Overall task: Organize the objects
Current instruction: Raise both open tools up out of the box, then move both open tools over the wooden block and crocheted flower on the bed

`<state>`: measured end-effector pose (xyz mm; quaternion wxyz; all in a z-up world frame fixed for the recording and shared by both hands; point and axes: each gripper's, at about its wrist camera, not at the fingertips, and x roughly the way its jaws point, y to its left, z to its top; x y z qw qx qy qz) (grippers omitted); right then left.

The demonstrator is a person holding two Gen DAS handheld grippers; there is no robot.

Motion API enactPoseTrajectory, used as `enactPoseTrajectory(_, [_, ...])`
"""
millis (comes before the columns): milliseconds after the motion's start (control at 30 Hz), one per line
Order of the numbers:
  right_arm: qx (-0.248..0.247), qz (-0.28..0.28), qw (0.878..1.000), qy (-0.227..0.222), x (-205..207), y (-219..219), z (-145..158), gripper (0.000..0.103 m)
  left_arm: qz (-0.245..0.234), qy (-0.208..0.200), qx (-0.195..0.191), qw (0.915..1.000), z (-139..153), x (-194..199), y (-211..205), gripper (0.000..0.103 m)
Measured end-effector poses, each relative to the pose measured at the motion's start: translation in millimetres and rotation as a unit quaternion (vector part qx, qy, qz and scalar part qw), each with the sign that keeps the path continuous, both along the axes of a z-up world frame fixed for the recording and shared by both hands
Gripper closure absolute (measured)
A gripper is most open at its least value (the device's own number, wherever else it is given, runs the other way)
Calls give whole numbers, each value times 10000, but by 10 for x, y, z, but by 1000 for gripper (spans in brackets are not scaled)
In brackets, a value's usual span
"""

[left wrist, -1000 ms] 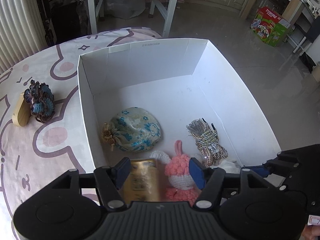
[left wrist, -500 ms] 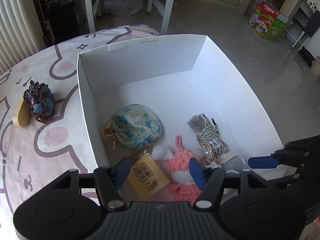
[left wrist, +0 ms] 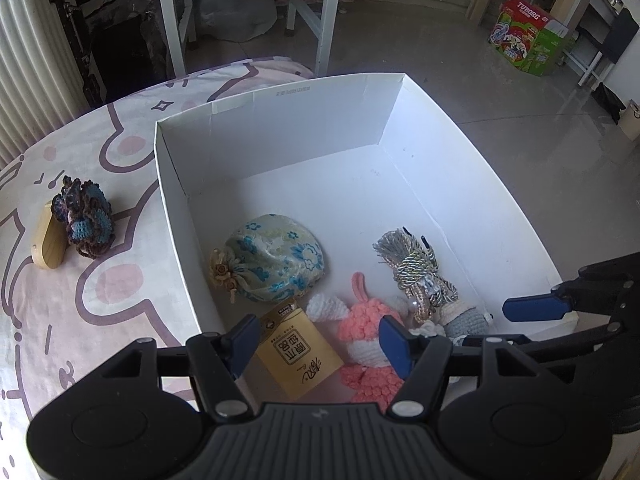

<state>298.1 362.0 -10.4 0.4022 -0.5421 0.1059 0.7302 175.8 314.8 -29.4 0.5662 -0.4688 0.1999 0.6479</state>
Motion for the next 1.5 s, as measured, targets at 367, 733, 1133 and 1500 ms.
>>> enactPoseTrajectory(367, [419, -42, 9978, 511, 71, -187, 355, 57, 14, 132, 106, 9999, 109, -29, -186, 26])
enactPoseTrajectory(733, [957, -174, 9930, 677, 90, -384, 533, 33, 338, 139, 339, 9988, 304, -294, -496, 7])
enactPoseTrajectory(1133, [1232, -350, 9887, 786, 141, -518, 551, 2, 457, 205, 387, 9980, 321, -411, -686, 0])
enactPoseTrajectory(1500, [1321, -520, 9856, 913, 187, -532, 597, 0, 604, 242, 414, 9970, 348, -498, -746, 0])
